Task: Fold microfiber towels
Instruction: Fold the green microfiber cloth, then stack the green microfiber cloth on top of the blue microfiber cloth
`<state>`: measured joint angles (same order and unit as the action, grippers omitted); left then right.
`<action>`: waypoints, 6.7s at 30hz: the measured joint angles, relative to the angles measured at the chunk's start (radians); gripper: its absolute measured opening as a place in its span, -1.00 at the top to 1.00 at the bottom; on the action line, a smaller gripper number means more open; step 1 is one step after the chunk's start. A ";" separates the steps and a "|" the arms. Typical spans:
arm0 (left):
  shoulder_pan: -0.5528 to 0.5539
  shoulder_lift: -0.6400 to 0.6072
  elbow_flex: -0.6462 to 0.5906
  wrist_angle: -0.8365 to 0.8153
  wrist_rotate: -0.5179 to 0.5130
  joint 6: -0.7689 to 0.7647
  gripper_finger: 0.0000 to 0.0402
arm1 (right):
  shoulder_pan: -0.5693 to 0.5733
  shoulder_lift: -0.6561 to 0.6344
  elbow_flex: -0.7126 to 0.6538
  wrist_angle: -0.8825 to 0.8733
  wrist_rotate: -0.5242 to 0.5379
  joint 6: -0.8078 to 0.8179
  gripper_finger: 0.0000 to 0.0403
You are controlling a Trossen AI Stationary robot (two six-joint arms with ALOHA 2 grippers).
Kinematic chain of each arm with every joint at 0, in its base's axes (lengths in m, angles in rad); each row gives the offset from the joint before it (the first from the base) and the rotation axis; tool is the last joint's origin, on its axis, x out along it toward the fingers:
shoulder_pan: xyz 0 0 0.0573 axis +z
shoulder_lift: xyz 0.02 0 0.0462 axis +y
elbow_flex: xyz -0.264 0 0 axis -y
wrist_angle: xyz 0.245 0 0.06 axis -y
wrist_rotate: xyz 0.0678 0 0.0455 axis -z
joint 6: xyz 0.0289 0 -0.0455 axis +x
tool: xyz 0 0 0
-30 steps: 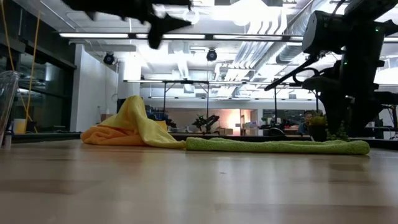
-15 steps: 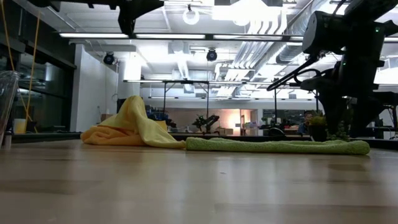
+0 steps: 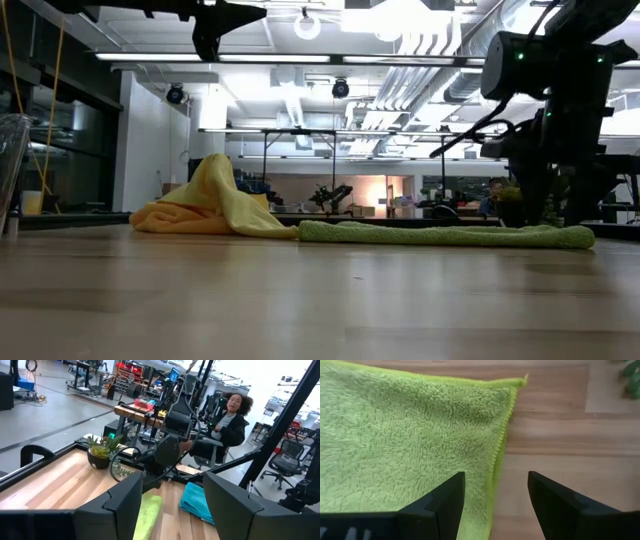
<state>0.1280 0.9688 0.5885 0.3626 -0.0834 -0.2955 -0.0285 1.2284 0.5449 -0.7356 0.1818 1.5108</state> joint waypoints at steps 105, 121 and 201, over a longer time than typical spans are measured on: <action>-0.050 0.390 0.001 -0.119 -0.064 0.018 0.40 | 0.018 0.067 0.138 0.500 0.050 -0.096 1.00; -0.064 0.894 0.152 0.083 0.034 -0.072 0.98 | 0.018 0.068 0.138 0.531 -0.031 -0.098 1.00; -0.086 -0.243 -0.103 0.052 -0.034 0.053 1.00 | -0.131 0.197 0.206 0.150 -0.092 -0.551 -0.23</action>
<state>0.0424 0.7259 0.4851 0.4147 -0.1173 -0.2426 -0.1591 1.4250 0.7513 -0.5859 0.0894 0.9601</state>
